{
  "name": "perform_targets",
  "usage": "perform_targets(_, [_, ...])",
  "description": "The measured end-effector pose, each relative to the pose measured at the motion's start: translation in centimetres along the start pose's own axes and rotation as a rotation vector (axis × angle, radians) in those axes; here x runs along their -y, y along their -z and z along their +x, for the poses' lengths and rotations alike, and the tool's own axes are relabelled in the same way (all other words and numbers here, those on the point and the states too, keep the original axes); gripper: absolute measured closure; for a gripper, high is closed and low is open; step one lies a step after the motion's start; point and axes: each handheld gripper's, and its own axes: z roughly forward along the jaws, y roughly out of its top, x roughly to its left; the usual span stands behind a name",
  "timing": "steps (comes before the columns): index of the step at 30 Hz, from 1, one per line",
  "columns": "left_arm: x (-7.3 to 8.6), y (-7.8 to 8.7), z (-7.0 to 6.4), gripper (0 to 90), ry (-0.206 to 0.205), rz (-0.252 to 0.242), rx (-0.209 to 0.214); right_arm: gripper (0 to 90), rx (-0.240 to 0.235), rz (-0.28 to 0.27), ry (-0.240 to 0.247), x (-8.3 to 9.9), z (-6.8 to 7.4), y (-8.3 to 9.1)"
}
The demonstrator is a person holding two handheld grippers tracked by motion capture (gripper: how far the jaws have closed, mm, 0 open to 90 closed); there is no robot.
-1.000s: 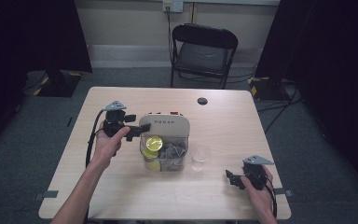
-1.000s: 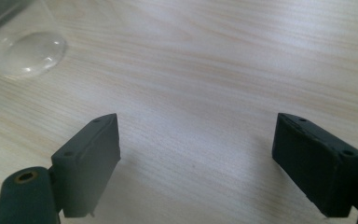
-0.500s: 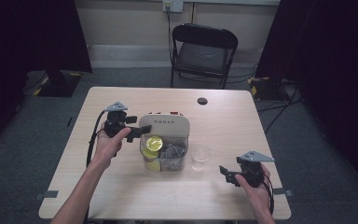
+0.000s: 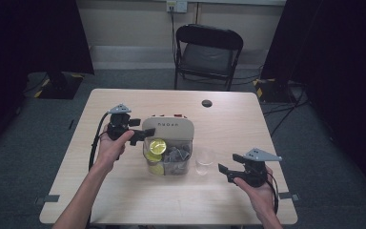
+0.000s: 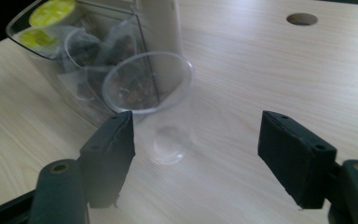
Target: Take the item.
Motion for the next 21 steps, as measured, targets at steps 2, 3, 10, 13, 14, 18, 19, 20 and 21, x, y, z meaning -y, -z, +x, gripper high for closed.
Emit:
perform_targets(2, [0.0,0.0,0.0,14.5,-0.001,-0.001,0.001,30.2,-0.027,-0.009,0.007,-0.7,0.6,-0.5])
perform_targets(3, [0.0,0.0,0.0,14.5,0.000,0.000,0.001,30.7,-0.037,-0.016,0.010,-1.0,0.8,-0.7])
perform_targets(10, [0.0,0.1,0.0,14.6,0.002,-0.001,0.001,35.2,-0.102,-0.037,0.038,-2.7,2.4,-1.8])
perform_targets(13, [0.0,0.1,0.1,14.6,0.002,0.001,0.000,37.5,-0.131,-0.041,0.048,-3.5,3.1,-2.2])
perform_targets(14, [0.0,0.1,0.1,14.6,0.001,0.004,-0.005,38.3,-0.139,-0.045,0.052,-3.8,3.3,-2.4])
perform_targets(18, [0.0,0.2,0.1,14.6,0.001,0.001,-0.002,42.4,-0.186,-0.050,0.068,-4.8,4.3,-3.3])
perform_targets(19, [0.0,0.2,0.1,14.7,-0.002,0.001,-0.003,44.0,-0.200,-0.053,0.072,-5.1,4.5,-3.5])
perform_targets(20, [0.0,0.2,0.1,14.7,-0.005,0.003,-0.003,45.1,-0.210,-0.052,0.078,-5.3,4.7,-3.8])
perform_targets(21, [0.0,0.2,0.1,14.9,-0.005,0.004,-0.004,45.9,-0.222,-0.052,0.081,-5.5,4.9,-4.1])
